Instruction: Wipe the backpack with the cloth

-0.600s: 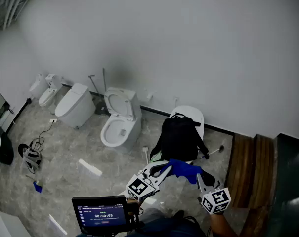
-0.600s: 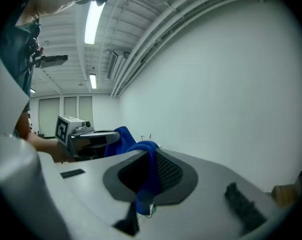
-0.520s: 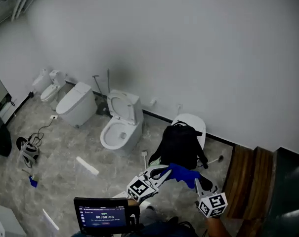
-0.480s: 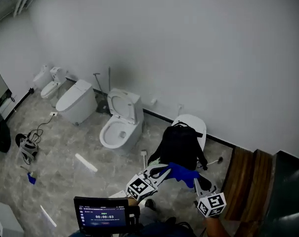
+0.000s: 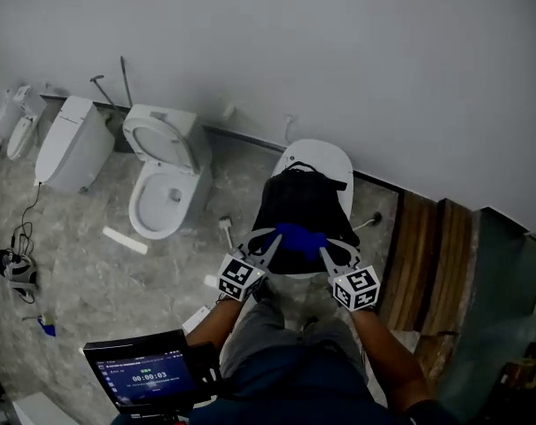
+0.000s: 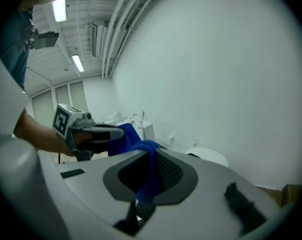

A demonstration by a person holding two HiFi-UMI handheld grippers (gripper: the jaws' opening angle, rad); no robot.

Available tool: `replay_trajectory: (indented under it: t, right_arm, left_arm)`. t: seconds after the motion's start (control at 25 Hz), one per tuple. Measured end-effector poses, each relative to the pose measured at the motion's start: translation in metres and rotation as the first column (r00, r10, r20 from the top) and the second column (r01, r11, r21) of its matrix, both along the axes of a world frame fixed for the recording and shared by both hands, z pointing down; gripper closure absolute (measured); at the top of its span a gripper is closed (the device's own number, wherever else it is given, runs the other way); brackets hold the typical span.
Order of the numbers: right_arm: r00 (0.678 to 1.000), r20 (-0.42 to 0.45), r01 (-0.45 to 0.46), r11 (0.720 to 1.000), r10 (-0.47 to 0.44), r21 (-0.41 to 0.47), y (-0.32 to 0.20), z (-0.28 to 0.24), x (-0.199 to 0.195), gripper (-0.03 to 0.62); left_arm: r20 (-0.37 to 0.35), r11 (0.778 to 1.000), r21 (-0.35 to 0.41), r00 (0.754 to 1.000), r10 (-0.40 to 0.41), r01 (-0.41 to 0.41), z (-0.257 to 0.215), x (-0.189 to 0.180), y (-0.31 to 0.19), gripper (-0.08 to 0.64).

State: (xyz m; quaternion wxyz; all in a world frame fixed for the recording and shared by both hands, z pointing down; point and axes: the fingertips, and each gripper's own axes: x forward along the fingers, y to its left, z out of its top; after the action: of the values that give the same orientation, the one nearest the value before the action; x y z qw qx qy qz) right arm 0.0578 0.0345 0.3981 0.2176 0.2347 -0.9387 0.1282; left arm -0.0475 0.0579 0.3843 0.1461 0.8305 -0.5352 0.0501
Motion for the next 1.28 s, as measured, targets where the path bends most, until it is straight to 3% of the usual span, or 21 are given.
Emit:
replay_trajectory:
  t: [0.2, 0.4, 0.56, 0.64, 0.76, 1.0, 1.12, 1.28]
  right_arm:
    - [0.992, -0.125, 0.009, 0.991, -0.026, -0.133, -0.065, 0.082, -0.035, 0.569]
    - [0.961, -0.251, 0.074, 0.982, -0.117, -0.173, -0.123, 0.157, -0.068, 0.569]
    - [0.93, -0.321, 0.136, 0.979, -0.179, -0.152, -0.169, 0.196, -0.103, 0.569]
    - [0.908, -0.357, 0.162, 0.97, -0.219, -0.182, -0.18, 0.216, -0.114, 0.569]
    - [0.85, -0.405, 0.222, 0.926, -0.337, -0.304, -0.155, 0.247, -0.116, 0.57]
    - [0.739, -0.379, 0.406, 0.817, -0.557, -0.411, -0.041, 0.242, -0.095, 0.571]
    - [0.683, -0.356, 0.437, 0.747, -0.638, -0.501, 0.031, 0.251, -0.064, 0.571]
    - [0.614, -0.377, 0.402, 0.686, -0.693, -0.607, 0.104, 0.288, -0.012, 0.571]
  left_arm:
    - [0.005, 0.989, -0.148, 1.0, 0.017, -0.016, 0.083, -0.033, -0.065, 0.541]
    - [0.039, 0.961, -0.275, 0.999, -0.018, 0.028, 0.156, -0.061, -0.111, 0.541]
    - [0.091, 0.928, -0.371, 0.996, 0.005, 0.029, 0.215, -0.08, -0.146, 0.541]
    - [0.104, 0.899, -0.438, 0.994, 0.017, 0.03, 0.244, -0.089, -0.154, 0.541]
    - [0.085, 0.858, -0.514, 0.996, 0.034, 0.015, 0.272, -0.089, -0.135, 0.541]
    - [0.028, 0.829, -0.551, 0.99, 0.137, -0.099, 0.273, -0.031, -0.039, 0.541]
    - [-0.014, 0.766, -0.613, 0.972, 0.234, -0.193, 0.288, 0.017, 0.028, 0.541]
    - [-0.098, 0.633, -0.719, 0.944, 0.314, -0.285, 0.319, 0.068, 0.107, 0.541]
